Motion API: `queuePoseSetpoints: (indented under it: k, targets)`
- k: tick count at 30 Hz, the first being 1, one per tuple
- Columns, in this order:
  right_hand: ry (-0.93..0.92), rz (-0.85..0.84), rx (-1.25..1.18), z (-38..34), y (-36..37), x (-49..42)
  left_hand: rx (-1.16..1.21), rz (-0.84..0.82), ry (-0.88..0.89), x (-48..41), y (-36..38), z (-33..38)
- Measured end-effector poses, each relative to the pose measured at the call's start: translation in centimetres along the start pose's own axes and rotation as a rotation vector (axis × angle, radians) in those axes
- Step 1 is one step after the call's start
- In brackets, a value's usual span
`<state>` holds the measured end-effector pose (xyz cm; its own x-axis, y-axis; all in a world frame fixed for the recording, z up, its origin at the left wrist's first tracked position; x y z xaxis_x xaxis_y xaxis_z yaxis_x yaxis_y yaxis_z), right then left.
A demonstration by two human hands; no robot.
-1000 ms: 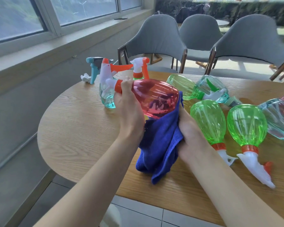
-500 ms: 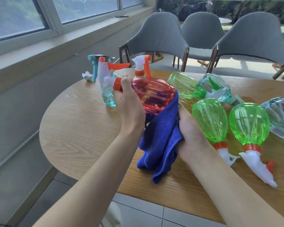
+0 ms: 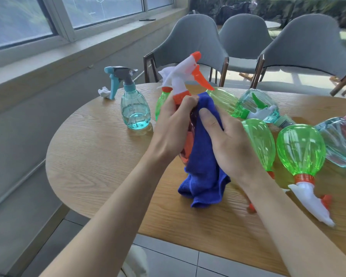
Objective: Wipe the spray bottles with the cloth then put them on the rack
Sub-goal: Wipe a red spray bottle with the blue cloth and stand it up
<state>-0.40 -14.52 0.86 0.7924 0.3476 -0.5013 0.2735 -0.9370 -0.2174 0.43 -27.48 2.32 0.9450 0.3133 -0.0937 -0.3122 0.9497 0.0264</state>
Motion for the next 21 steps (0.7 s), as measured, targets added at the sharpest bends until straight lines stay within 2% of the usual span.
queuePoseSetpoints:
  k: [4, 15, 18, 21]
  targets:
    - [-0.139, 0.062, 0.135, -0.6, 0.5, 0.4, -0.010, 0.019, 0.048, 0.2, 0.1, -0.1]
    - [-0.195, 0.323, 0.313, 0.6, 0.9, 0.4, -0.013, 0.245, 0.038, -0.6, -0.2, -2.0]
    - [-0.154, 0.320, 0.398, 2.0, 0.6, 0.5, -0.132, 0.231, 0.053, -1.1, -0.4, -2.0]
    - [-0.055, 0.201, 0.434, 3.4, 0.1, 0.5, -0.255, 0.297, 0.119, -1.7, -2.0, -1.0]
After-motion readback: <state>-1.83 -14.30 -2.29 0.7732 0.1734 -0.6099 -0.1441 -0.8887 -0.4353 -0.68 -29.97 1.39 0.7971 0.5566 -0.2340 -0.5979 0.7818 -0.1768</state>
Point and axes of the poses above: each hand's wrist, its own x-axis away from the middle knuckle, its own y-axis out of the palm, z = x × y, the point moved 4 cm from there along -x, towards the middle knuckle, and after that the axes turned 9 degrees about -y, right-handed, at the moved point
